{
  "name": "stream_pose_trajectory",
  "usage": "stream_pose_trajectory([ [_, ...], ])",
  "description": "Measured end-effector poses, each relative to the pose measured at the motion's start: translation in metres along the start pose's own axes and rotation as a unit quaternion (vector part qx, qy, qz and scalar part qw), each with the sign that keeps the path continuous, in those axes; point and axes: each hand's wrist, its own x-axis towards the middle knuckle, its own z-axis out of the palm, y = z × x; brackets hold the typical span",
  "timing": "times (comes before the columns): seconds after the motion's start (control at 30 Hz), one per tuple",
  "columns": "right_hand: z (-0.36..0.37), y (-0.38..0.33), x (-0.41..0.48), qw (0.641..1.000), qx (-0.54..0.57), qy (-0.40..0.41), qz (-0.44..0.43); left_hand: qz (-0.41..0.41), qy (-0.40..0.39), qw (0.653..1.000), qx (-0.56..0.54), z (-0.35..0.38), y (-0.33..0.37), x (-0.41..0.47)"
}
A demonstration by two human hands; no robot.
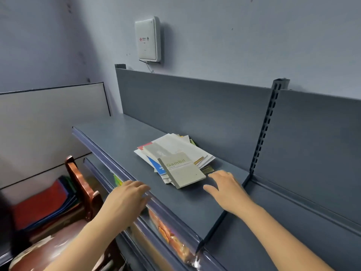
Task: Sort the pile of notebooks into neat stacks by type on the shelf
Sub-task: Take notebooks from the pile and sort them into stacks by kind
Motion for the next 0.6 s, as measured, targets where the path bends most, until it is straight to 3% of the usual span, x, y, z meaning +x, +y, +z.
stream_pose_trajectory([
  [0.13,0.005,-0.01,0.07,0.999,0.027,-0.024,-0.016,-0.071,-0.051,0.995,-0.046,0.008,-0.01,0.047],
  [0.3,0.017,-0.018,0.13,0.991,-0.043,-0.122,-0.024,-0.179,-0.071,0.971,-0.143,0.025,-0.013,0.099],
  [0.6,0.02,-0.014,0.178,0.991,-0.012,-0.132,0.035,-0.293,-0.096,0.901,-0.307,0.053,-0.039,0.159],
])
